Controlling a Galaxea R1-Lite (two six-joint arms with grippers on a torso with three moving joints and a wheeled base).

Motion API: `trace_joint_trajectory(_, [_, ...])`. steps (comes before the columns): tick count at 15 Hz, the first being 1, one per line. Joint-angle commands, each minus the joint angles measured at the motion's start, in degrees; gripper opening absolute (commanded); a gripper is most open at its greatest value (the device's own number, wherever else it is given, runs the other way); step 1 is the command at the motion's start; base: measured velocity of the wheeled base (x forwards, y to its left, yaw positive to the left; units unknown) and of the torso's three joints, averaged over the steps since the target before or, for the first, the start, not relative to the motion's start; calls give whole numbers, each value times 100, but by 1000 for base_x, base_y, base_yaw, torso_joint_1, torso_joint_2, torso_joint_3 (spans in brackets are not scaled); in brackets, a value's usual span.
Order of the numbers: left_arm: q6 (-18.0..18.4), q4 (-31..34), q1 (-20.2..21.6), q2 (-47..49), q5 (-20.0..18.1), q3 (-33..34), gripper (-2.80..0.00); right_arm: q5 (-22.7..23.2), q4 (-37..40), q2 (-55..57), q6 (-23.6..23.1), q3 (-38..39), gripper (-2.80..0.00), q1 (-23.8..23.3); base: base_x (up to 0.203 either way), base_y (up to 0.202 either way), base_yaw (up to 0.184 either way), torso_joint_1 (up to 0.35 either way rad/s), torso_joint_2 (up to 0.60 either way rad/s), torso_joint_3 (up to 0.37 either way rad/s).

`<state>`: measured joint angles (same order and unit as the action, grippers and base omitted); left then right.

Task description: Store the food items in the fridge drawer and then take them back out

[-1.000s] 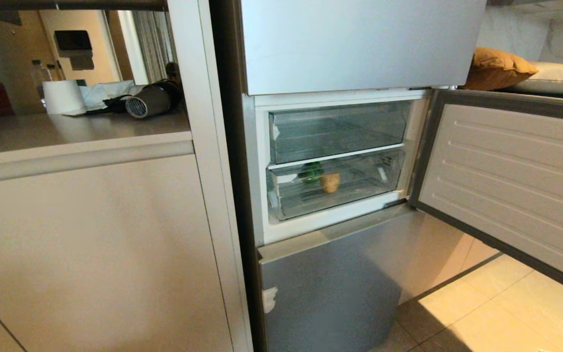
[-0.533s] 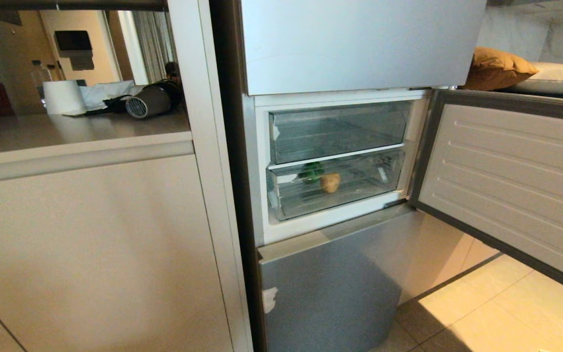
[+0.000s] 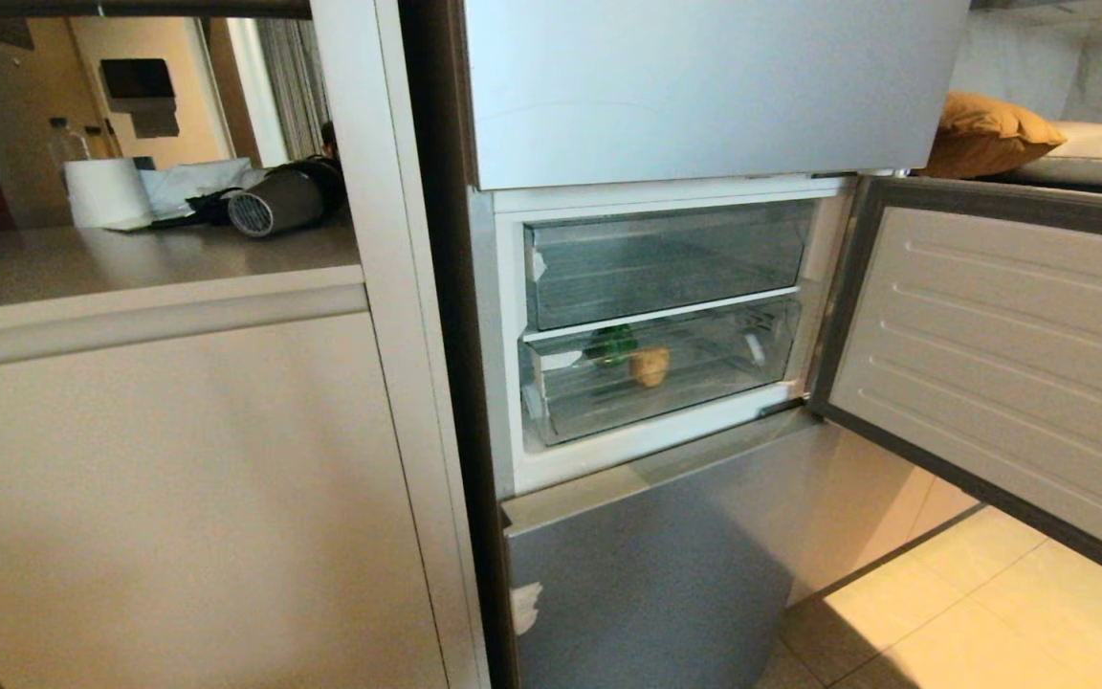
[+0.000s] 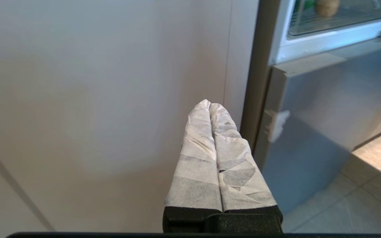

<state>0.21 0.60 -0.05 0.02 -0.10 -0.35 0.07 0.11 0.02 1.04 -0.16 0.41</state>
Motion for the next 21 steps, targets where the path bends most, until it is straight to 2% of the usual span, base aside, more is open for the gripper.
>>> trace_joint_trajectory(1, [-3, 2, -4, -2, 1, 0, -280, -33, -2, -2, 72, -2, -280, 2, 202, 0, 0, 7, 10, 5])
trace_joint_trajectory(5, [-3, 2, -4, -2, 1, 0, -280, -33, -2, -2, 72, -2, -280, 2, 178, 0, -1, 4, 3, 3])
trace_joint_trajectory(21, [-3, 2, -4, -2, 1, 0, -280, -33, 15, -2, -34, -2, -280, 2, 0, 0, 0, 0, 0, 0])
